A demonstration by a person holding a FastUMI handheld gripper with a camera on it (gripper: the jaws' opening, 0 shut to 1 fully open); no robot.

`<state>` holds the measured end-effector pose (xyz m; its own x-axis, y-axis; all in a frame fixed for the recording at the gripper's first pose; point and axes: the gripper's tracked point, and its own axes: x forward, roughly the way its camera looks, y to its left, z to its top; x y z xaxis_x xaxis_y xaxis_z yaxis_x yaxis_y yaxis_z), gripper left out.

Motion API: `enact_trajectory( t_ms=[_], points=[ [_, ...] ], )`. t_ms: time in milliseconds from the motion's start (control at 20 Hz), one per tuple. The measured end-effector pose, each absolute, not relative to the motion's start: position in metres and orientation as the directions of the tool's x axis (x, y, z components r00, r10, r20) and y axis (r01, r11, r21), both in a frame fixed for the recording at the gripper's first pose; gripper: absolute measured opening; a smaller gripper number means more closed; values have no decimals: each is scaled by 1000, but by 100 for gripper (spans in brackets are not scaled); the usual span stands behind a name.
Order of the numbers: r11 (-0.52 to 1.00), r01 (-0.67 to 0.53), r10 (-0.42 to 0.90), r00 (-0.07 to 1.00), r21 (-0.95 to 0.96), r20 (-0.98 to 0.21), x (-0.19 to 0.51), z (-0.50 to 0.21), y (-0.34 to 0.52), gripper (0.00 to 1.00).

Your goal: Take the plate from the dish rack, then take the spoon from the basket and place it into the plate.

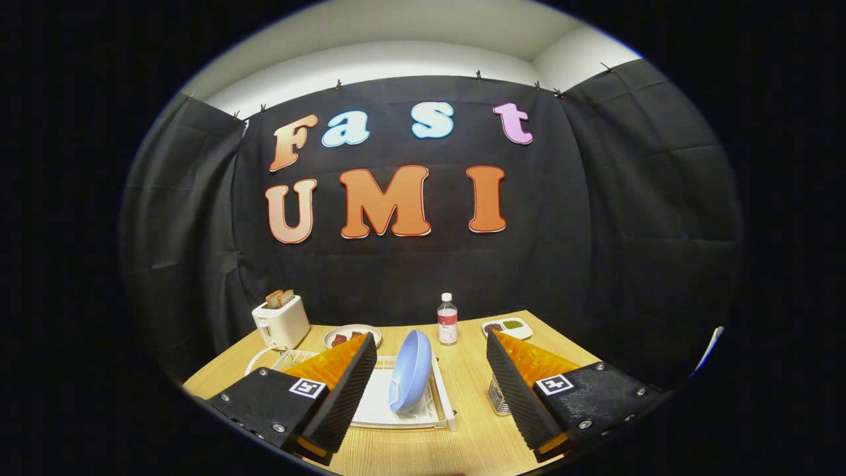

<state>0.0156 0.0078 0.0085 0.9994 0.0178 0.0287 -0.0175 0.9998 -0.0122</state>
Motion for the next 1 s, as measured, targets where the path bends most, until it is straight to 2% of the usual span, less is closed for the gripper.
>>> enact_trajectory(
  t_ms=[550,1000],
  points=[
    [1000,-13,11,990,-13,-141,80,-20,16,99],
    [999,2,-20,937,-53,-349,155,-84,20,100]
  ],
)
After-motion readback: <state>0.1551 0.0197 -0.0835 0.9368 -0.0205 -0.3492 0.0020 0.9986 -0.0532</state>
